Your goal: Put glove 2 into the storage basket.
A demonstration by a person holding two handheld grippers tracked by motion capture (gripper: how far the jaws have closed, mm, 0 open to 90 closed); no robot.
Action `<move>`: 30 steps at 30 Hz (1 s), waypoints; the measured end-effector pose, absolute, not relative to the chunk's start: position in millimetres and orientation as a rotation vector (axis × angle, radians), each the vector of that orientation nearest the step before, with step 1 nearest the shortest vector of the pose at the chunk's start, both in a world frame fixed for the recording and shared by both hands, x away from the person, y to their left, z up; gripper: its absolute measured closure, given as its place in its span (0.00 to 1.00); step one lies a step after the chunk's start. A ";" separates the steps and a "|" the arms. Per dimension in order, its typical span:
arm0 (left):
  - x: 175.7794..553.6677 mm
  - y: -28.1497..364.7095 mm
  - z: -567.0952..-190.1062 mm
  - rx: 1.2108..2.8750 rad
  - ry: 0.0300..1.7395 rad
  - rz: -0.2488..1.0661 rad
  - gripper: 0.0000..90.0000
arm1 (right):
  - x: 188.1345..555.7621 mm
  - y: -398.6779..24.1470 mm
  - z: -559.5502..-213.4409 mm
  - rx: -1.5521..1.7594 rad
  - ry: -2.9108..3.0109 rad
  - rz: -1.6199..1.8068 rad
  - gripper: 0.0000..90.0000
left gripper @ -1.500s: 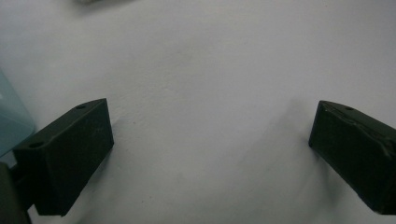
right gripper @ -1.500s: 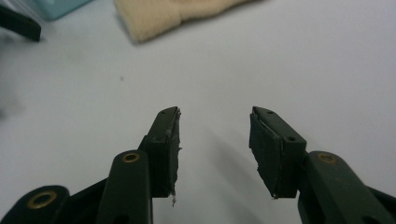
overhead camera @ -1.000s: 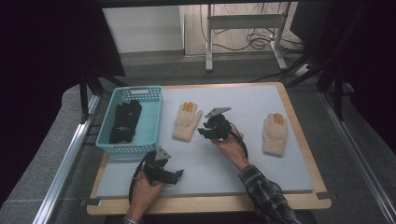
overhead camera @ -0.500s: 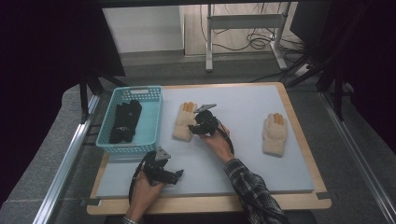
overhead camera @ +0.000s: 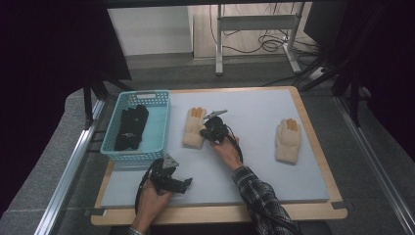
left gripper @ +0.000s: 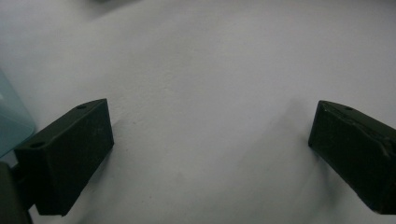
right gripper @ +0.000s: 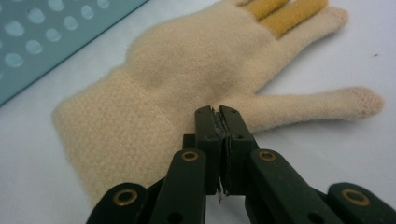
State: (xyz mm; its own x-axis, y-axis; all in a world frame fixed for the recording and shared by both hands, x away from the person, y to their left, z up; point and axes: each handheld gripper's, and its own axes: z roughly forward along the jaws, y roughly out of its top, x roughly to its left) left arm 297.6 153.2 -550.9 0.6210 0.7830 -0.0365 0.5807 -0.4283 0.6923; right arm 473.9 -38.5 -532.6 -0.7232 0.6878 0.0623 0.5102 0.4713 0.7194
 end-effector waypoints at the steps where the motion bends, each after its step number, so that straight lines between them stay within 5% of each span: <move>1: 297.6 153.2 -550.9 2.162 1.065 0.382 0.00 | 472.8 -38.1 -530.8 1.019 2.479 1.087 0.96; 15: 297.7 153.3 -551.1 2.159 1.067 0.380 0.00 | 446.6 -82.0 -467.9 0.983 2.382 1.205 0.97; 30: 297.5 152.7 -551.1 2.152 1.074 0.378 0.00 | 417.9 -175.5 -434.3 1.086 2.240 1.187 0.97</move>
State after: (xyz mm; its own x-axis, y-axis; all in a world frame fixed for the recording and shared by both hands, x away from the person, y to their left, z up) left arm 297.5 152.7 -551.1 0.6152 0.7871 -0.0448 0.5855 -0.4181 0.6946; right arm 417.9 -175.5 -434.3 -0.6282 0.7777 0.0225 0.4553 0.3441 0.8211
